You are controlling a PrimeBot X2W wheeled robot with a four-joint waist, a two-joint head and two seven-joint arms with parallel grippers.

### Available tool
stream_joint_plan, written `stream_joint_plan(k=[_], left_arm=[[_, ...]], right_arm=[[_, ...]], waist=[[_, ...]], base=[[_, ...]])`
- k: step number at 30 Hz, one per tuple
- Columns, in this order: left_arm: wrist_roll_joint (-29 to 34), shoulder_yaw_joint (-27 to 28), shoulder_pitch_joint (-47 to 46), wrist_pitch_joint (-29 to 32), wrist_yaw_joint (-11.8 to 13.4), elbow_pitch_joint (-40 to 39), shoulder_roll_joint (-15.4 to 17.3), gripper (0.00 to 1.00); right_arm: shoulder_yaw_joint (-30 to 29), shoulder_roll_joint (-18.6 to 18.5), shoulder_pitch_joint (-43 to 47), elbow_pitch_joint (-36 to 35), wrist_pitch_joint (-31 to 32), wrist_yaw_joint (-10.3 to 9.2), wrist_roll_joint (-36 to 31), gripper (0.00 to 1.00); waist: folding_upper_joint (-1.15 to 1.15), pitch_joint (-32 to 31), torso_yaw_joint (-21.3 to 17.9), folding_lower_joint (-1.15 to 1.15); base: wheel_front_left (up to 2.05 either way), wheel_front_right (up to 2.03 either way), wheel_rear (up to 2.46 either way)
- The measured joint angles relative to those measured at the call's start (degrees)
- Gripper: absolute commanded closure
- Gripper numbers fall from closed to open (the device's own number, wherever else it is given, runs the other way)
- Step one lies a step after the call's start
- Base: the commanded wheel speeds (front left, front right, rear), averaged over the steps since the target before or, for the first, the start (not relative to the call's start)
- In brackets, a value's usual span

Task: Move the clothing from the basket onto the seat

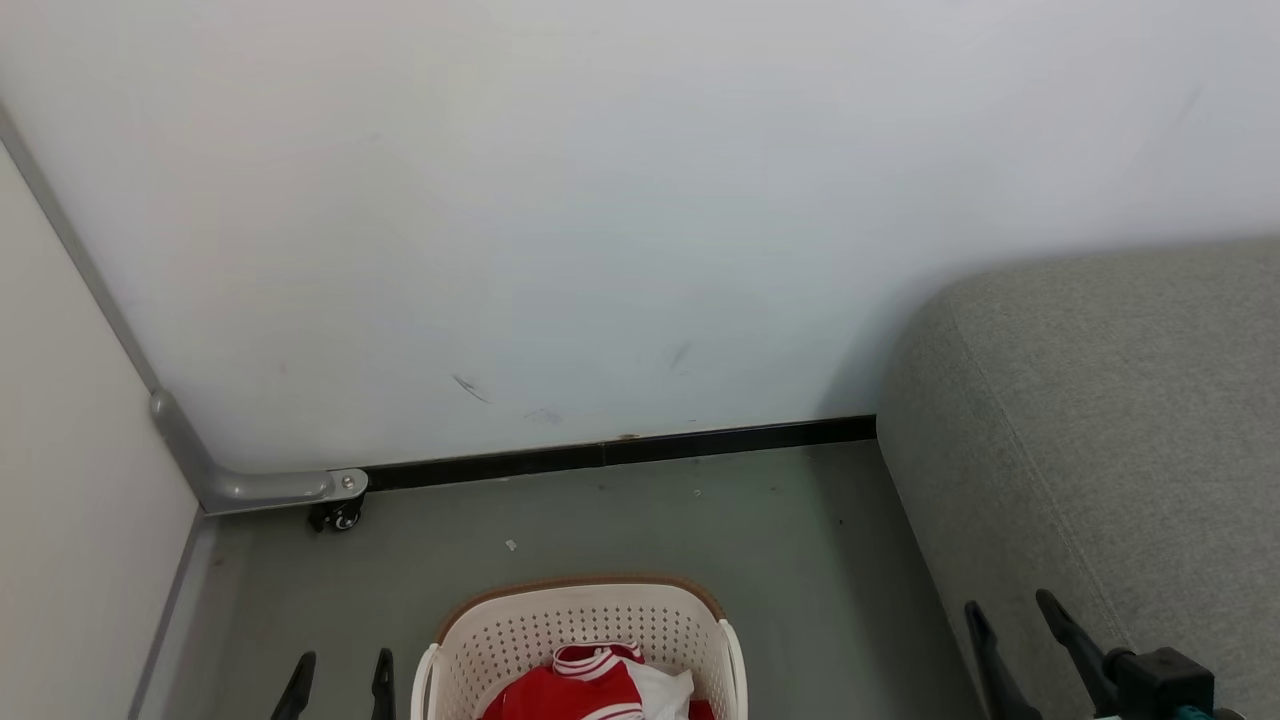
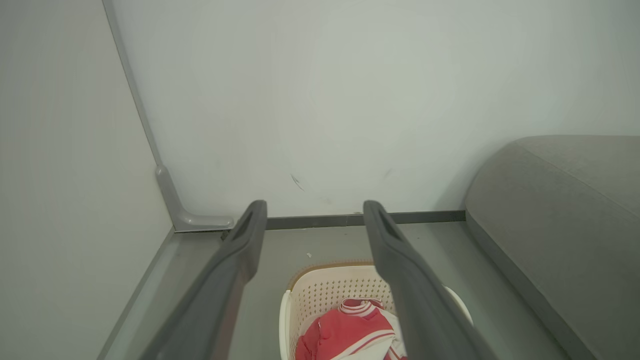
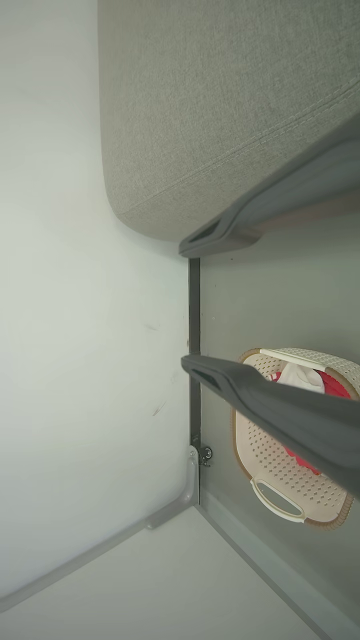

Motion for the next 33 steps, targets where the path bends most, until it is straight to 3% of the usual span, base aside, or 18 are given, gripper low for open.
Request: stream_joint_plan(k=[33], left_arm=[[0.0, -1.5, -1.4, 0.0, 1.4, 3.4, 0.0, 0.0]], right_arm=[[0.1, 0.0, -1.8, 2.0, 0.0, 0.0, 0.9, 0.0]], waist=[[0.0, -0.1, -0.1, -0.01]], base=[[0.0, 0.0, 0.0]])
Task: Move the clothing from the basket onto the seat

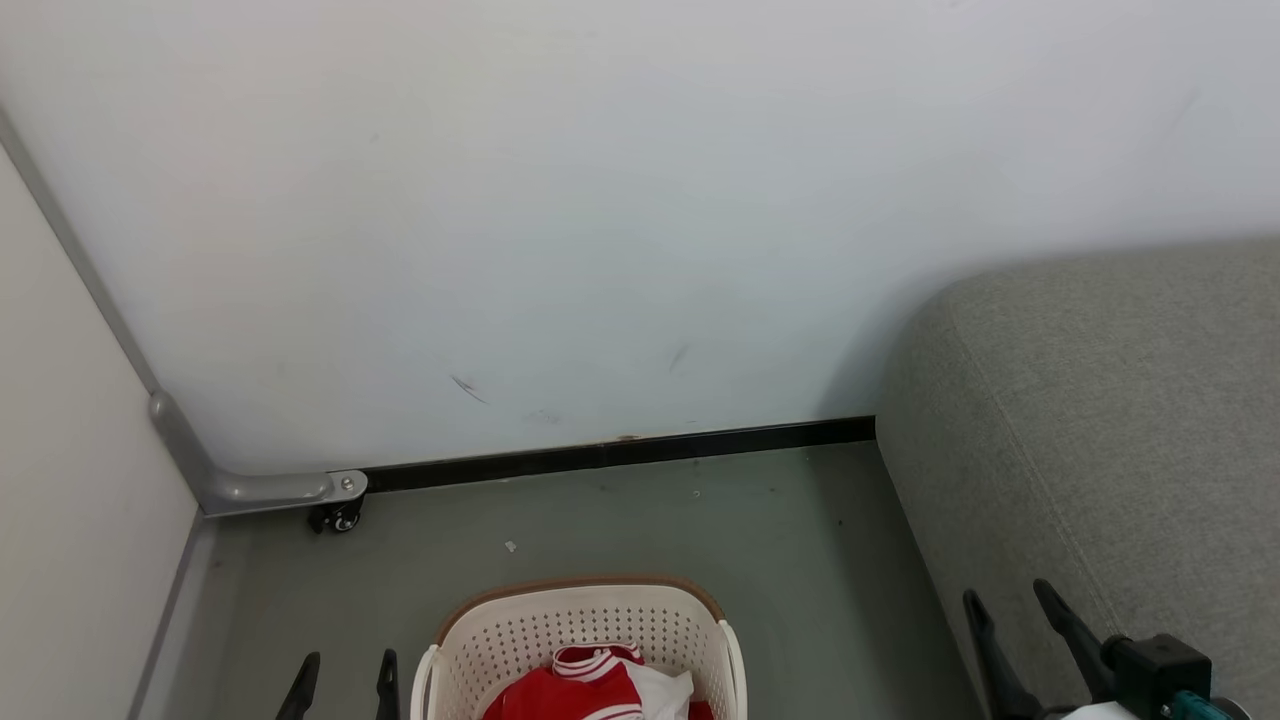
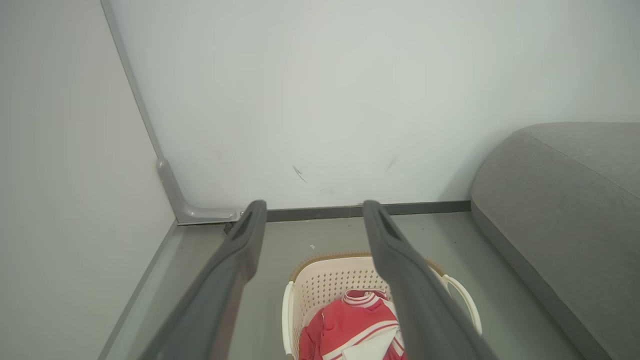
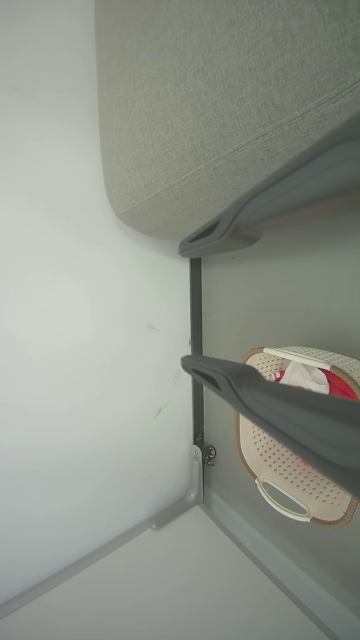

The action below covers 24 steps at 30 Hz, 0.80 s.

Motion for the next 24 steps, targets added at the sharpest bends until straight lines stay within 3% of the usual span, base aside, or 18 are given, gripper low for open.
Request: stream_joint_plan(k=[24], left_arm=[[1.1, -1.5, 0.0, 0.0, -0.7, 1.6, 0.0, 0.0]], right_arm=[[-2.5, 0.0, 0.6, 1.8, 0.0, 0.01, 1.8, 0.0]], waist=[[0.0, 0.9, -0.2, -0.01]], base=[[0.0, 0.0, 0.0]])
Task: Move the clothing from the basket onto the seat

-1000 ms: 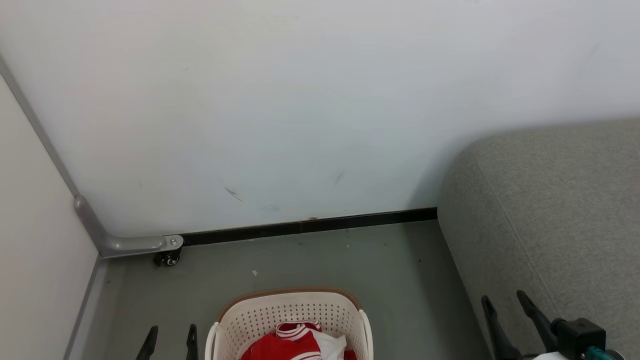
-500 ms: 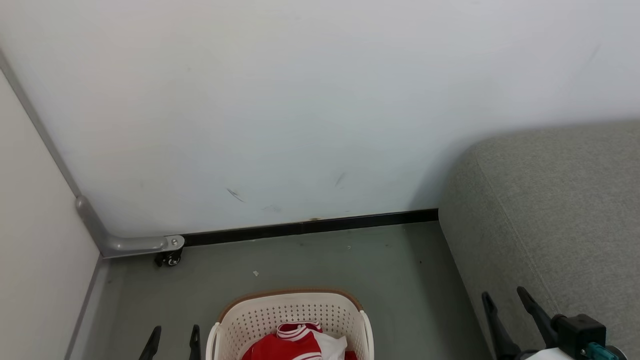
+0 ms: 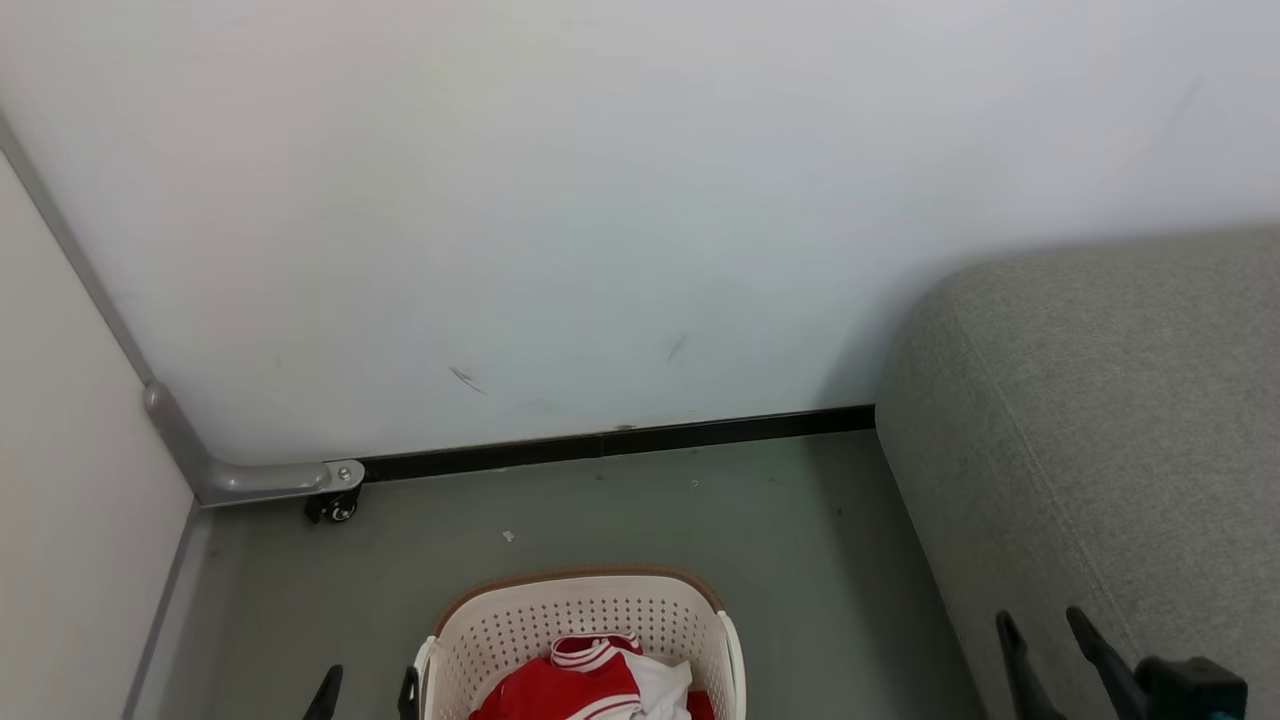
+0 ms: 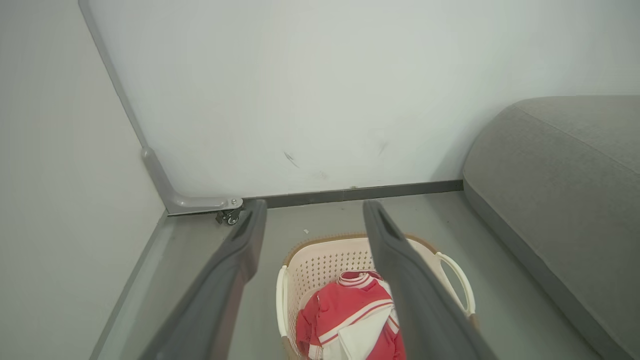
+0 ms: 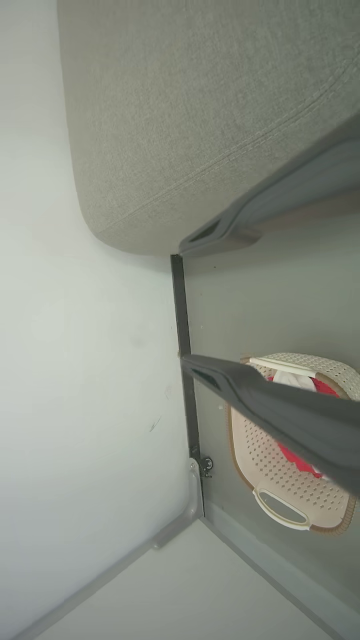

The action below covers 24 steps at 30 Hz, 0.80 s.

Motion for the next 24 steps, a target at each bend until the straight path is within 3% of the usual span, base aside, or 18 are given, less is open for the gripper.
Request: stream_joint_plan(k=[7, 24], left_arm=[[4.3, -2.7, 0.1, 0.0, -1.9, 1.1, 0.0, 0.0], [7.4, -6.7, 0.0, 0.0, -5.5, 4.8, 0.6, 0.0]], right_arm=[[-1.4, 0.1, 2.8, 2.8, 0.0, 0.0, 1.6, 0.0], [-2.1, 0.1, 5.0, 1.0, 0.0, 0.0, -0.1, 0.0]], waist=[[0.0, 1.1, -0.4, 0.0], [0.0, 6.1, -2.6, 0.0]], base=[[0.0, 0.0, 0.0], [0.0, 0.0, 0.0]])
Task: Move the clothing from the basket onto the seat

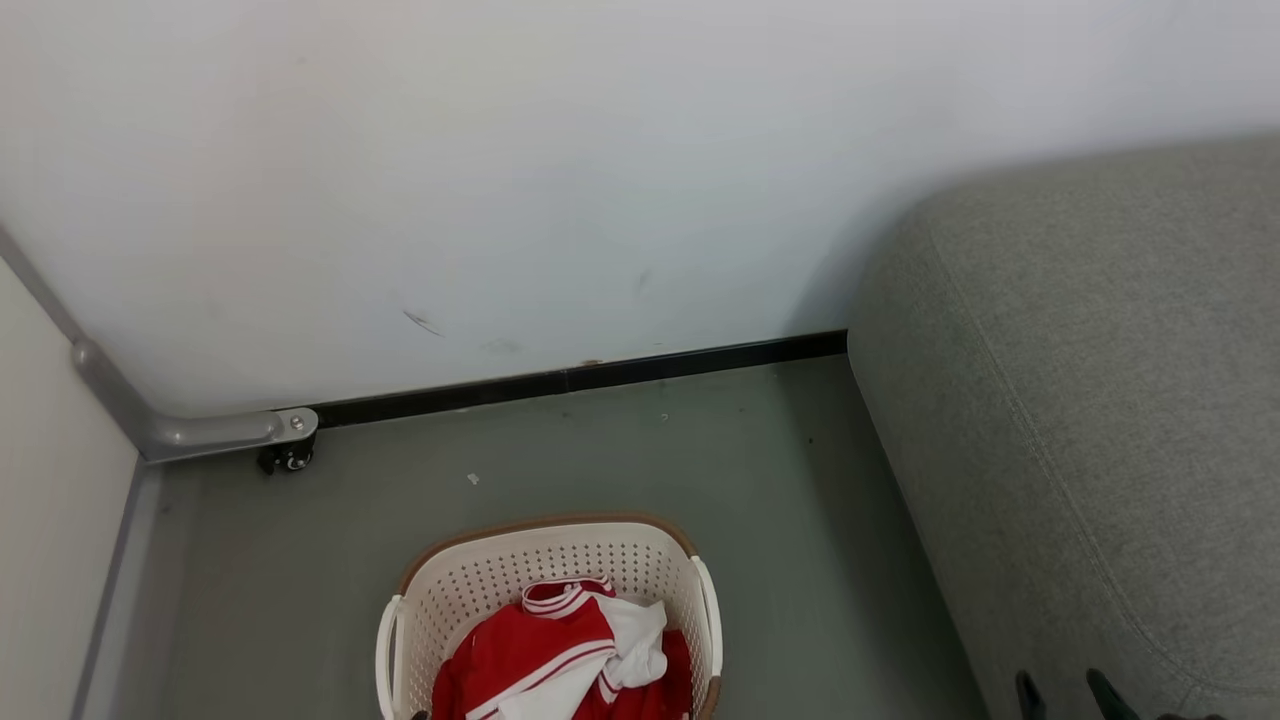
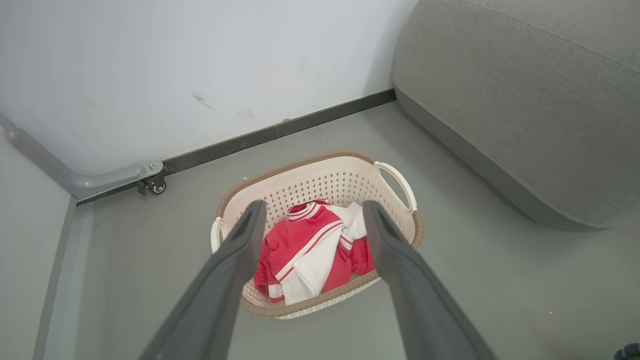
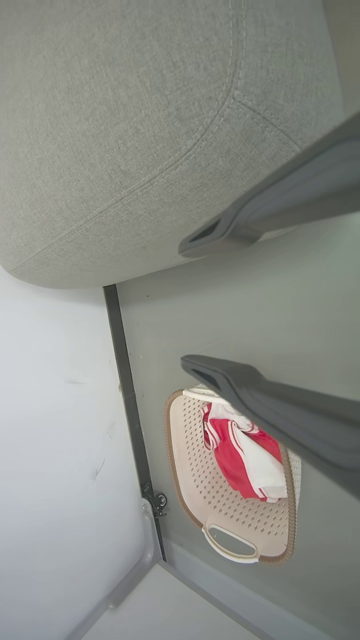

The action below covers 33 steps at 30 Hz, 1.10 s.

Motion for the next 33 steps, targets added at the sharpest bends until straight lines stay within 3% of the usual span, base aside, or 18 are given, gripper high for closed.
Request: stream_joint_plan(k=[20, 26, 33], left_arm=[[0.0, 2.6, -6.2, 0.0, -2.2, 2.6, 3.1, 0.0], [0.0, 2.9, -8.4, 0.0, -2.8, 3.9, 3.8, 0.0], [0.6, 3.6, -12.6, 0.0, -3.5, 5.4, 6.4, 0.0]], right_arm=[[1.9, 0.0, 0.8, -5.8, 0.0, 0.0, -0.5, 0.0], [2.8, 0.0, 0.6, -7.2, 0.0, 0.0, 3.9, 0.0], [3.9, 0.0, 0.3, -9.3, 0.0, 0.0, 4.3, 0.0]], waist=[[0.0, 9.7, -4.2, 0.0], [0.0, 13.4, -5.9, 0.0], [0.0, 18.3, -8.1, 0.0]], base=[[0.0, 0.0, 0.0], [0.0, 0.0, 0.0], [0.0, 0.0, 0.0]])
